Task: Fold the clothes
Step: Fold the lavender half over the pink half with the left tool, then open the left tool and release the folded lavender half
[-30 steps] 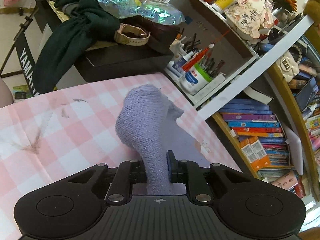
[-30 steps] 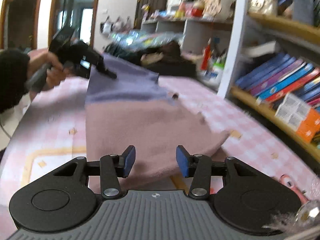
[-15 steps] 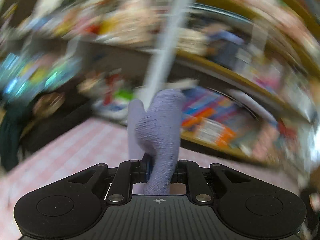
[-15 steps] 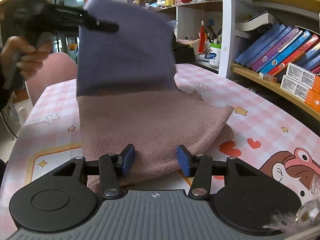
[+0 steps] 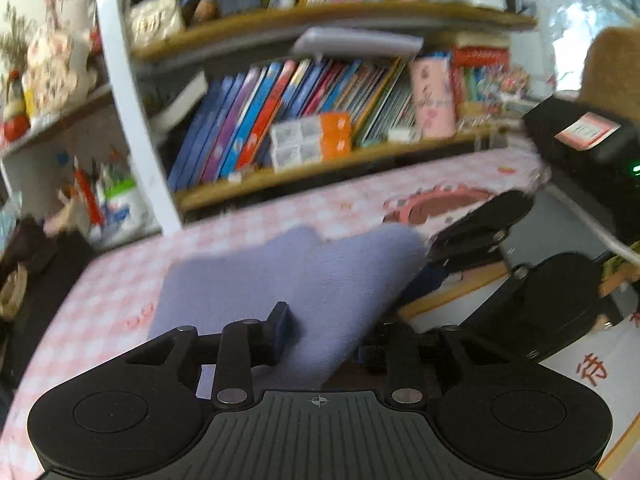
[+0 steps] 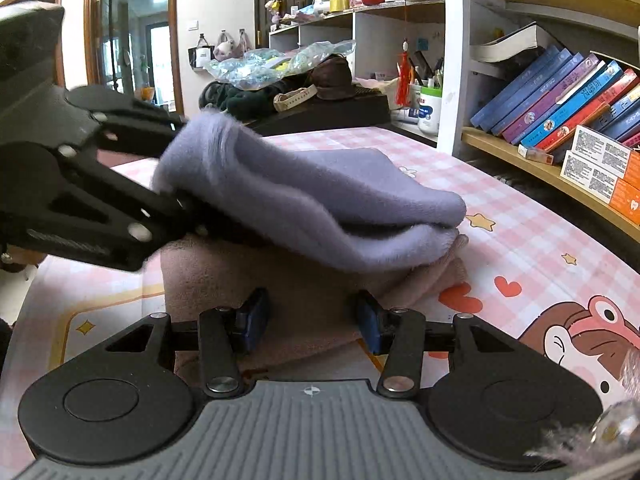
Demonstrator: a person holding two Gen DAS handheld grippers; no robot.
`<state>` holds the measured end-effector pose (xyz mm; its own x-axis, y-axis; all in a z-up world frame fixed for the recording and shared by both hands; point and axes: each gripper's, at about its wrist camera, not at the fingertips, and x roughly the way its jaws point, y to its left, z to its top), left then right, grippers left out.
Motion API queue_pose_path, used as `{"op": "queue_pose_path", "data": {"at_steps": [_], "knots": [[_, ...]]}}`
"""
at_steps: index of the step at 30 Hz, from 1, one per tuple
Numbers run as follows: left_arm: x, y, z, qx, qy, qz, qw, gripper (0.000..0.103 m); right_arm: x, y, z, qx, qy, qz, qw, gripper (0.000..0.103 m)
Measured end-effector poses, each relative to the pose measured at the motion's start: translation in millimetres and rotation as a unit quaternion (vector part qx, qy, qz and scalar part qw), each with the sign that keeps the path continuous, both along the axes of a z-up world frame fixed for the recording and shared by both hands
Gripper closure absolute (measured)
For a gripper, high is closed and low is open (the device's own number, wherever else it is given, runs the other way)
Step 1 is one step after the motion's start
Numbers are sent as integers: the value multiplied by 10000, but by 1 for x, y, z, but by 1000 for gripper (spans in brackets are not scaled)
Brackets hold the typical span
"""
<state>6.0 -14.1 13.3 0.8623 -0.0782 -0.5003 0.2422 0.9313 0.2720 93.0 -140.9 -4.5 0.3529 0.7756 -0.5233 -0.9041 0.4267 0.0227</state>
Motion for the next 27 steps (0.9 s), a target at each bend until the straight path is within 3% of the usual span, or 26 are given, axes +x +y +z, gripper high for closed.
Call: {"op": "queue_pose_path", "data": {"at_steps": [3, 6, 8, 12, 15, 19, 25, 26, 27], "knots": [[-12, -14, 2, 370, -278, -354, 9983, 55, -1, 0, 0, -2, -9, 0, 10000, 58], [-17, -26, 0, 623, -303, -624, 9956, 51, -1, 0, -1, -4, -15, 1, 10000, 58], [-15, -29, -4, 781, -295, -568, 9949, 54, -1, 0, -1, -9, -23, 2, 10000, 58], [-12, -28, 0, 803, -363, -353, 9955, 84, -1, 0, 0, -13, -45, -3, 10000, 58], [-19, -26, 5, 772, -323, -596, 9947, 85, -2, -1, -1, -1, -8, -4, 10000, 58], [-23, -24, -10, 997, 159, -902, 9908, 85, -3, 0, -1, -25, -3, 2, 10000, 58], [-4, 2, -1, -365, 289, -447, 9979, 72, -3, -4, 0, -6, 41, -52, 10000, 55], [-2, 4, -1, -547, 298, -368, 9974, 70, -4, -8, 2, -33, 115, -120, 9999, 52], [-2, 5, -2, -634, 310, -344, 9969, 69, -4, -11, 3, -60, 189, -188, 9996, 40]]}}
